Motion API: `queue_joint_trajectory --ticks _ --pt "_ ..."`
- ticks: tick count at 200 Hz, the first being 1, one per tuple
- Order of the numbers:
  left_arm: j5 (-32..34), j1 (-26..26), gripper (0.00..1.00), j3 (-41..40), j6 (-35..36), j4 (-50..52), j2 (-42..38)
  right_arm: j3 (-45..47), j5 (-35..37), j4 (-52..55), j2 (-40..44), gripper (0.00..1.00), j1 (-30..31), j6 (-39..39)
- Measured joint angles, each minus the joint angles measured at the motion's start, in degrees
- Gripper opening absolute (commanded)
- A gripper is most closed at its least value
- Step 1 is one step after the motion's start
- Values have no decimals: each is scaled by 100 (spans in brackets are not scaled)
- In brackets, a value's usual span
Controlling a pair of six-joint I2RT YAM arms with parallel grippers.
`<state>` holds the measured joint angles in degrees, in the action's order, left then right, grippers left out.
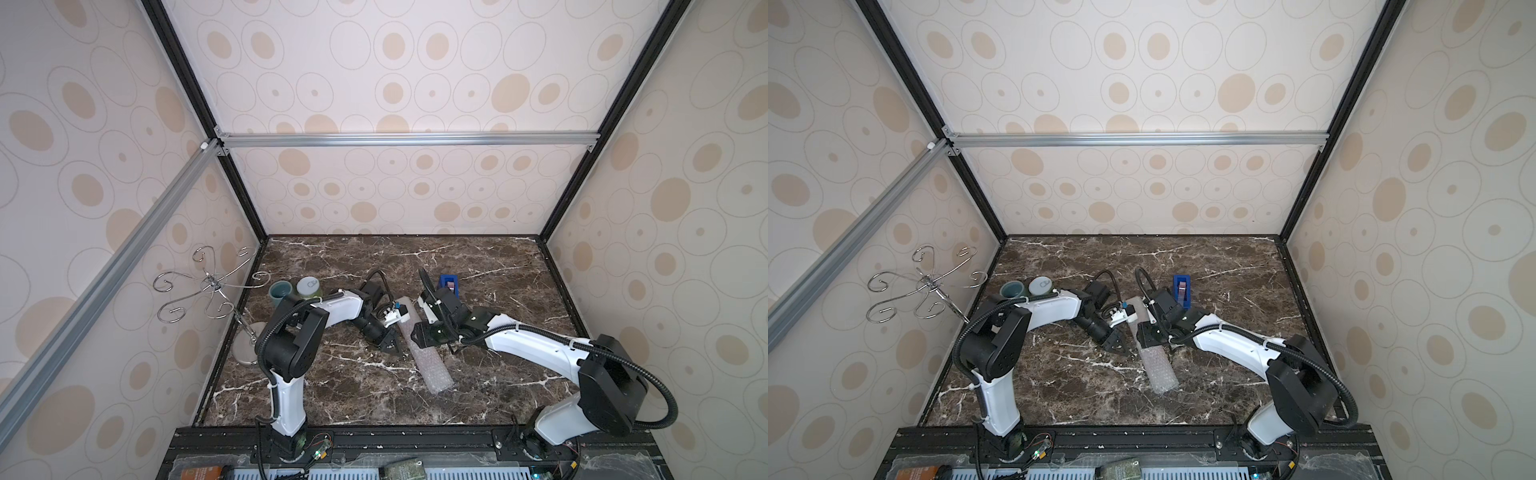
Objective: Wrap wine bottles in bubble wrap
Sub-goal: Stick the tape on the bubble wrap.
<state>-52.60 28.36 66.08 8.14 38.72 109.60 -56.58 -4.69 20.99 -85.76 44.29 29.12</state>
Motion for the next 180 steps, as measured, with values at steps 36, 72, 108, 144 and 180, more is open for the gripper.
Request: queue_joint_trajectory --ticks 36,72,108,144,180 --pt "-2 -85 0 -46 -74 -63 -2 2 192 -7 260 56 0 13" --pt "-11 -127 0 -92 -118 -92 -2 2 181 -17 238 56 0 11" --pt "-46 -133 0 -94 -136 -133 -2 -33 140 20 -59 56 0 4" --pt "-90 -133 0 -96 -140 -151 -2 -177 195 74 -463 55 0 -9" --pt "-83 -136 0 -107 -140 -157 -2 -391 387 240 -861 54 0 -4"
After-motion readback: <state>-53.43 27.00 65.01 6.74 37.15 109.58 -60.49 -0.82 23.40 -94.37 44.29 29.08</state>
